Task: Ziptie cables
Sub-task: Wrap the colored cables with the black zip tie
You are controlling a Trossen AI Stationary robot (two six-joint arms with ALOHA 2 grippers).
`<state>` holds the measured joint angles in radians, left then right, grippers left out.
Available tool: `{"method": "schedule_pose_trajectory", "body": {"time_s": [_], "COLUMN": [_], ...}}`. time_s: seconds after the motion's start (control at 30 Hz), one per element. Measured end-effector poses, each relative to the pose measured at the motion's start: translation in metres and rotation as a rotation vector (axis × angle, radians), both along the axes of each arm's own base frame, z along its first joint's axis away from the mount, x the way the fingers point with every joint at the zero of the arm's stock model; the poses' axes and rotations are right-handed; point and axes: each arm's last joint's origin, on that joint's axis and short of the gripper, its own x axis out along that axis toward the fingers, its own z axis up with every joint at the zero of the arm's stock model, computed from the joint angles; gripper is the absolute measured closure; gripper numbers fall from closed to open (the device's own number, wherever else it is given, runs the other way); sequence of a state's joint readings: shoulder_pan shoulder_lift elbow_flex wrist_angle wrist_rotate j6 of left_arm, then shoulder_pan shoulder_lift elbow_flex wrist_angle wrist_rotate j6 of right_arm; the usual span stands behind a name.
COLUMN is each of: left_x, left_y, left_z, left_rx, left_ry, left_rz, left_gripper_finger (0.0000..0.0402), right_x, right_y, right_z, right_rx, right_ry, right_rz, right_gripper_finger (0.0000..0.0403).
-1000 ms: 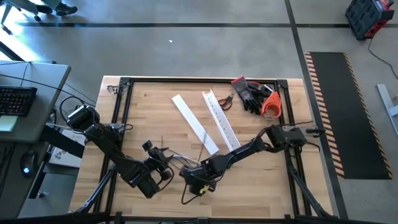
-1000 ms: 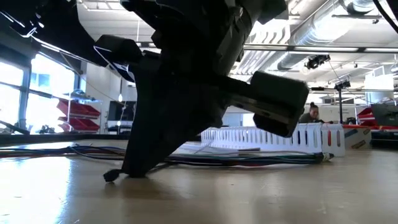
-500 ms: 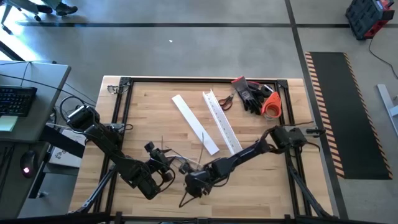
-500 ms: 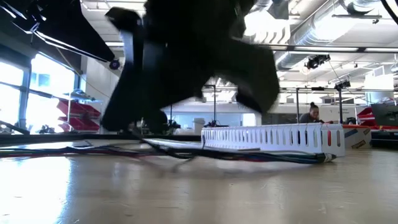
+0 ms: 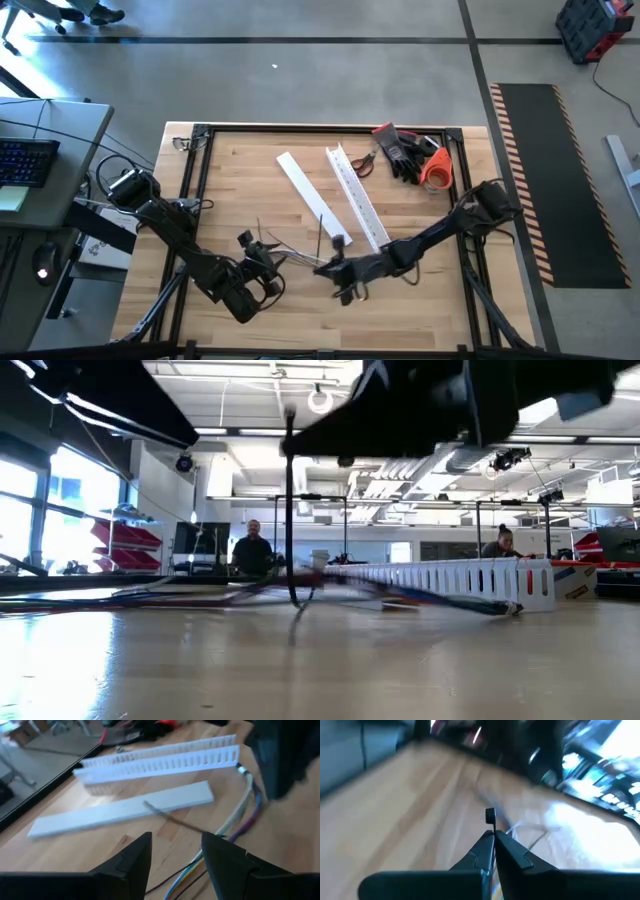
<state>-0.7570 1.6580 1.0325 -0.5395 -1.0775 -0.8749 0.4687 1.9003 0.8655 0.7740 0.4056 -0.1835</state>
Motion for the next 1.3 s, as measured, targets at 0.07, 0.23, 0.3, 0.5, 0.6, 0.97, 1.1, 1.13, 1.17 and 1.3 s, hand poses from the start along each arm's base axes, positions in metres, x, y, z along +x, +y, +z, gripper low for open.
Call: {"method": "schedule_pose_trajectory", "body": {"time_s": [0.07, 0.23, 0.3, 0.5, 0.6, 0.97, 1.1, 1.13, 1.17, 1.3], "left_x": [0.006, 0.022, 0.027, 0.026, 0.022, 0.046, 0.055, 0.056, 0.058, 0.063], "left_y": [-0.003, -0.005, -0.002, 0.017, 0.023, 0.019, 0.013, 0.012, 0.011, 0.010], "left_z": [0.002, -0.004, -0.008, -0.031, -0.035, -0.064, -0.069, -0.069, -0.069, -0.067], "left_rx": [0.017, -0.011, -0.039, -0.106, -0.149, -0.085, -0.039, -0.032, -0.025, -0.016], "left_ry": [0.008, -0.035, -0.056, -0.177, -0.262, -0.216, -0.196, -0.198, -0.199, -0.201], "left_rz": [-0.051, -0.166, -0.218, -0.325, -0.394, -0.448, -0.456, -0.458, -0.456, -0.453], "left_gripper_finger": [0.0247, 0.0247, 0.0247, 0.0247, 0.0247, 0.0247, 0.0247, 0.0247, 0.0248, 0.0260], "right_x": [-0.009, -0.024, -0.026, -0.026, -0.026, -0.013, -0.012, -0.011, -0.011, -0.011], "right_y": [-0.002, -0.006, -0.007, -0.007, -0.006, 0.001, 0.002, 0.002, 0.002, 0.003], "right_z": [-0.007, -0.016, -0.018, -0.018, -0.019, -0.008, -0.007, -0.007, -0.006, -0.007], "right_rx": [0.055, 0.120, 0.133, 0.166, 0.174, 0.181, 0.175, 0.175, 0.173, 0.174], "right_ry": [-0.038, -0.077, -0.070, -0.067, -0.065, -0.061, -0.059, -0.060, -0.057, -0.051], "right_rz": [-0.011, -0.021, -0.023, -0.014, -0.016, 0.023, 0.023, 0.023, 0.021, 0.019], "right_gripper_finger": [0.0403, 0.0403, 0.0403, 0.0403, 0.0403, 0.0403, 0.0403, 0.0403, 0.0403, 0.0403]}}
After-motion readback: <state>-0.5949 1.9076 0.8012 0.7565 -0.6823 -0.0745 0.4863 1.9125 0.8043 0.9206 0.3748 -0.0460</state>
